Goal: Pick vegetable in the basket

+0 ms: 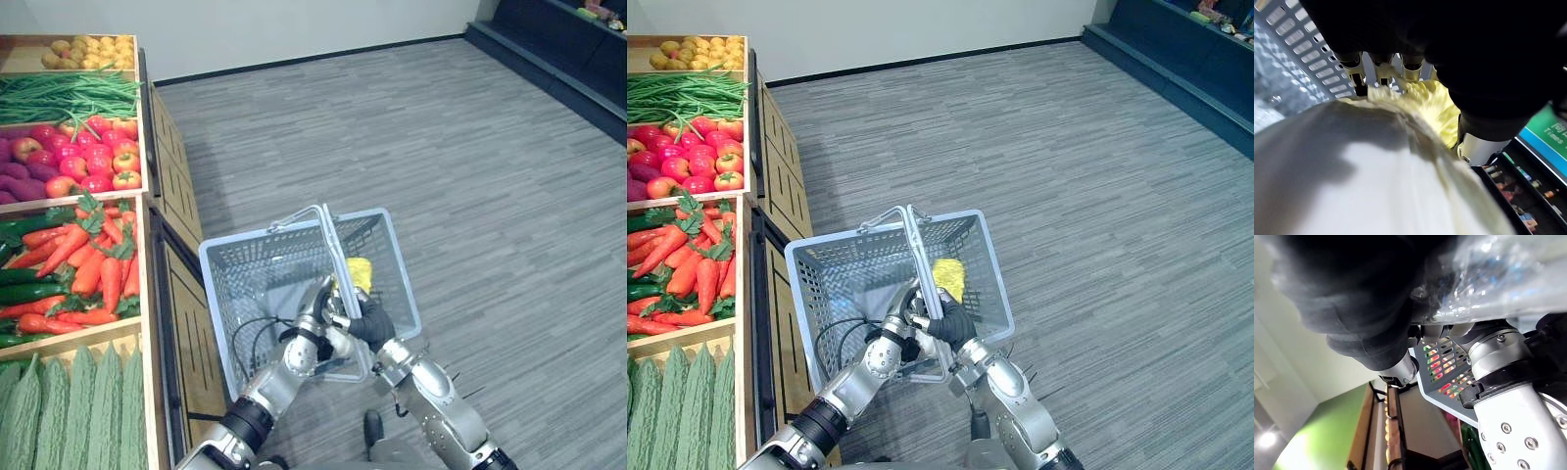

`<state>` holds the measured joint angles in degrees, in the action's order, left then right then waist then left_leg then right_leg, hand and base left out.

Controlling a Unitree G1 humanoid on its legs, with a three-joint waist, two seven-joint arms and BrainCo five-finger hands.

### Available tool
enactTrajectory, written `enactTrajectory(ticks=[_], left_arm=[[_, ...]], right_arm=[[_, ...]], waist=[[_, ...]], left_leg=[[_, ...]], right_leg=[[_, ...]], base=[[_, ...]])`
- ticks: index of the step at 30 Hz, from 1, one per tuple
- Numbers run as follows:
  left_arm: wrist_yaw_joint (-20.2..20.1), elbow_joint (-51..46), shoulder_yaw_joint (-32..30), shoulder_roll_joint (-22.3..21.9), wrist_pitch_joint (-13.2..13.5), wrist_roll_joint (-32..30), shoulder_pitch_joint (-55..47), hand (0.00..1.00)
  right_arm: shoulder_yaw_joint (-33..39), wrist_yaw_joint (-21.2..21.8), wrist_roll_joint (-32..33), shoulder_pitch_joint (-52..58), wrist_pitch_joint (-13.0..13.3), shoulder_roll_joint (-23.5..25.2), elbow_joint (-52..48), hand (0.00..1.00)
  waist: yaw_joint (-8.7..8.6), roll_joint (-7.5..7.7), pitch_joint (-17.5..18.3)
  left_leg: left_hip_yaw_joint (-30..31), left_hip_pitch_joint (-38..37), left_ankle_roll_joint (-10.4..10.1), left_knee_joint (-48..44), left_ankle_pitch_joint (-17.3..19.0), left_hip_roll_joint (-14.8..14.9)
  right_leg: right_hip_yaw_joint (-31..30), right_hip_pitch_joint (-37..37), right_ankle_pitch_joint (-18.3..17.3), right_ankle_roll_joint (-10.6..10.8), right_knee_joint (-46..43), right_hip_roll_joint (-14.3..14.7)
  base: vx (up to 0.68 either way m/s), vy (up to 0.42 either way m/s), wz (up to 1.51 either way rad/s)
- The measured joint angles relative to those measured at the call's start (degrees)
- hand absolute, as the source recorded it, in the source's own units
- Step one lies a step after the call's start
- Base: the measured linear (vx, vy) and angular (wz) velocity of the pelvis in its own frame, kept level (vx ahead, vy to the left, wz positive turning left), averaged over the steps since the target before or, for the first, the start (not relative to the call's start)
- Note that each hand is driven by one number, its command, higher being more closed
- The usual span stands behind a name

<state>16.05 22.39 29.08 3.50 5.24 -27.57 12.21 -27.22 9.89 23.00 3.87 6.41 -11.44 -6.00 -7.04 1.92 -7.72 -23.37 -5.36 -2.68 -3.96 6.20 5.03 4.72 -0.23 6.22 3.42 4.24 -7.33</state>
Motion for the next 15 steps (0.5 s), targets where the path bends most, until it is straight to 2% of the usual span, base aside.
enactTrajectory(ticks=[4, 8, 10, 12, 13, 15], left_arm=[[-2.0, -4.18, -1.85, -0.08, -0.01, 3.49, -3.78, 0.0], [-3.28, -8.9, -4.58, -1.18, 0.11, 6.55, -7.66, 0.0], [-3.65, -12.72, -5.36, -1.12, 1.71, 8.56, -10.82, 0.0], [-4.23, -16.77, -6.34, -1.32, 3.97, 10.65, -14.2, 0.0], [-4.81, -18.45, -7.72, -1.29, 4.54, 12.0, -15.78, 0.0], [-5.82, -20.5, -9.15, -1.55, 5.25, 14.0, -17.73, 0.0]], right_arm=[[0.49, 0.04, -6.41, 2.66, 0.24, 3.03, -0.91, 1.0], [2.53, -0.02, -10.07, 4.11, 0.8, 4.92, -1.73, 1.0], [8.62, -2.36, -12.74, 4.42, 0.88, 6.19, -1.42, 1.0], [17.22, -5.68, -14.22, 4.47, 0.9, 5.69, 0.57, 1.0], [20.65, -7.28, -14.67, 4.46, 0.9, 4.96, 2.08, 1.0], [21.99, -7.65, -15.22, 4.82, 0.82, 3.97, 2.75, 1.0]], waist=[[-0.06, -0.06, 0.04], [0.06, -0.18, 0.11], [0.36, -0.77, 0.57], [1.62, -1.74, 1.41], [1.7, -2.21, 1.99], [1.62, -3.11, 2.42]], left_leg=[[0.78, 0.2, 0.01, -0.02, -0.01, 0.0], [1.71, 0.01, 0.01, 0.1, -0.01, -0.02], [2.15, 0.1, 0.01, 0.25, -0.01, -0.06], [2.62, 0.12, 0.2, 0.78, -0.14, -0.37], [3.06, 0.12, 0.36, 1.35, -0.42, -0.7], [3.03, 0.01, 0.33, 1.75, -0.49, -0.77]], right_leg=[[0.47, 0.19, -0.03, 0.05, -0.02, -0.01], [1.62, 0.87, -0.28, 0.4, -0.15, -0.08], [2.09, 0.96, -0.31, 0.44, -0.24, -0.13], [2.87, 0.99, -0.49, 0.7, -0.26, -0.38], [3.18, 1.04, -0.86, 1.21, -0.27, -0.65], [3.21, 0.99, -0.92, 1.29, -0.22, -0.67]], base=[[-0.03, -0.028, 0.07], [-0.03, -0.026, 0.13], [-0.02, -0.016, 0.14], [-0.01, -0.008, 0.17], [0.0, -0.009, 0.13], [0.0, -0.006, 0.05]])
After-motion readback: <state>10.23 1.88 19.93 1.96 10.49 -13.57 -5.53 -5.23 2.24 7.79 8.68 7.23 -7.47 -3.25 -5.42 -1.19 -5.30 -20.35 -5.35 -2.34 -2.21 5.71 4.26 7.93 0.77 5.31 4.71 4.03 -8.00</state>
